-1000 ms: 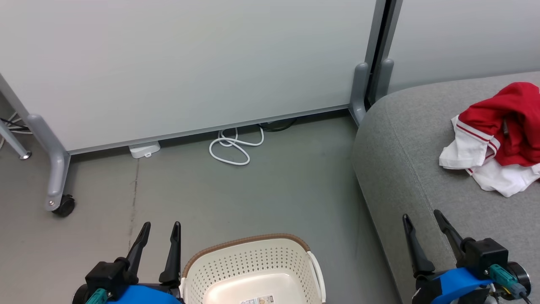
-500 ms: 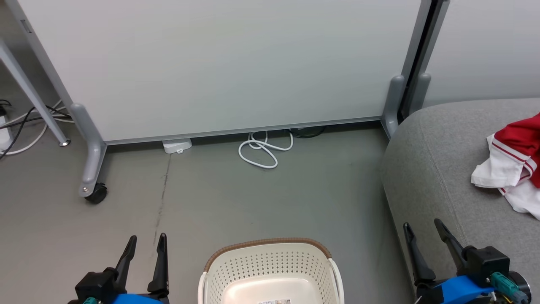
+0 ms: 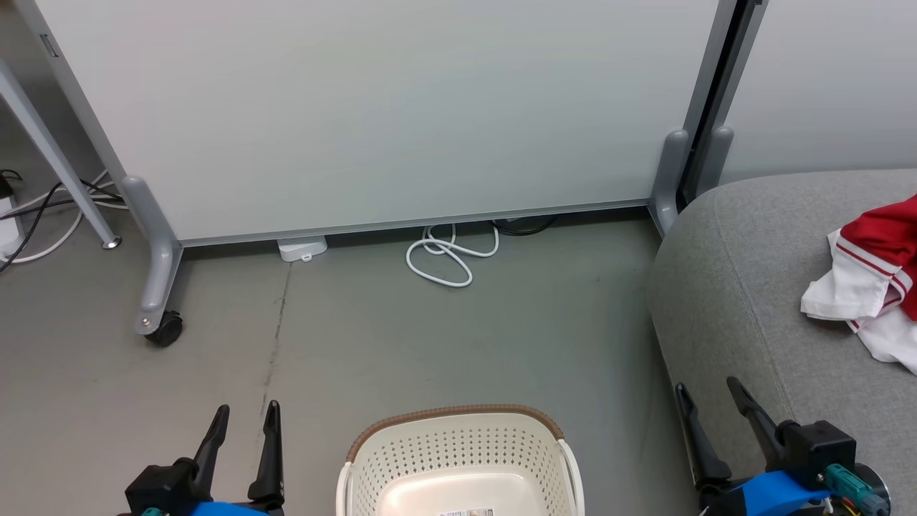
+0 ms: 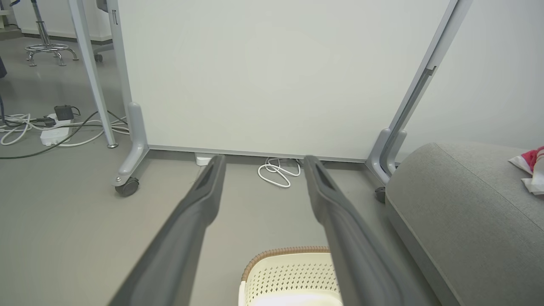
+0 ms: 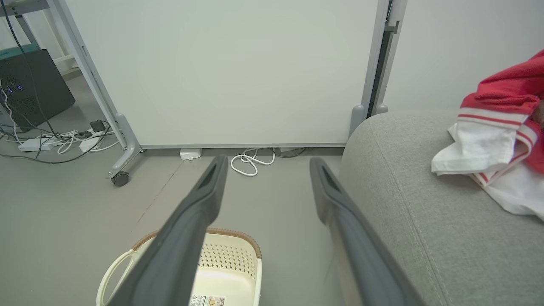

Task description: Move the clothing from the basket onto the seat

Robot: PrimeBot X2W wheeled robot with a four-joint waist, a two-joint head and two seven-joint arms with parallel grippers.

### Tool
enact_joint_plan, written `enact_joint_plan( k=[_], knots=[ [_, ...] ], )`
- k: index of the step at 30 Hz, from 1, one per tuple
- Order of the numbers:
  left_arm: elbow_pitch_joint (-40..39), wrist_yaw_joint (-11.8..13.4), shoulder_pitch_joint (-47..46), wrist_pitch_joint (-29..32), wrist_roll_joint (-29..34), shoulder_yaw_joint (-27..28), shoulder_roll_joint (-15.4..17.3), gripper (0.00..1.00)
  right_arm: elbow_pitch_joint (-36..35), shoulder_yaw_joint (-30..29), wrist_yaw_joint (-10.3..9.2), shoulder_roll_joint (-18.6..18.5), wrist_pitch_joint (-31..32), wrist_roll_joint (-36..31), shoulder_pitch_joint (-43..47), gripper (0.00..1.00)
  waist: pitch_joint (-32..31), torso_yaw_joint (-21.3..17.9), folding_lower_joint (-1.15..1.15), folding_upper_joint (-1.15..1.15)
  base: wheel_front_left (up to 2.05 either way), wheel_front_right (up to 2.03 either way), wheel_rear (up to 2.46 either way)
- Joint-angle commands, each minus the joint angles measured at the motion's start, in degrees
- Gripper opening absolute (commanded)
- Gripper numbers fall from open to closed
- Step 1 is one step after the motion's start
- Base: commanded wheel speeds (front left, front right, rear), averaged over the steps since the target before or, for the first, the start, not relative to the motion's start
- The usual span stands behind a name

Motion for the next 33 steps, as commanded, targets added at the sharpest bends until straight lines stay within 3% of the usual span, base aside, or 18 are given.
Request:
enact_joint_plan(
  k=[1, 20, 21, 31, 33],
  knots=[
    [0.1, -0.1, 0.1, -0.3, -0.2, -0.2, 0.4, 1.00, 0.1, 0.2, 0.01, 0.0, -0.4, 0.6, 0.4, 1.00, 0.0, -0.1, 0.00, 0.00, 0.00, 0.00, 0.00],
    [0.4, -0.1, -0.6, -0.3, -1.2, -1.1, 1.1, 1.00, 0.3, 0.7, 0.01, 0.0, -0.7, 1.1, -0.2, 1.00, 0.2, -0.2, 0.00, 0.00, 0.00, 0.00, 0.00],
    [0.4, 0.0, 0.0, 0.0, -1.2, -1.3, 0.8, 0.00, 0.4, 0.7, -0.01, 0.0, -0.4, 0.8, -0.1, 0.00, 0.2, -0.3, 0.00, 0.00, 0.00, 0.00, 0.00],
    [4.6, 0.0, 2.6, 0.4, -1.3, -1.9, -1.0, 0.00, 5.1, 0.7, -0.01, 0.2, 0.1, 1.0, 1.2, 0.00, 0.2, -0.3, 0.00, 0.00, 0.00, 0.00, 0.00],
    [4.2, 0.0, 2.3, 1.0, -3.3, -1.5, -1.1, 0.00, 5.1, 0.5, -0.01, 0.1, 0.4, 3.4, 0.9, 0.00, 0.2, -0.3, 0.00, 0.00, 0.00, 0.00, 0.00]
  ],
)
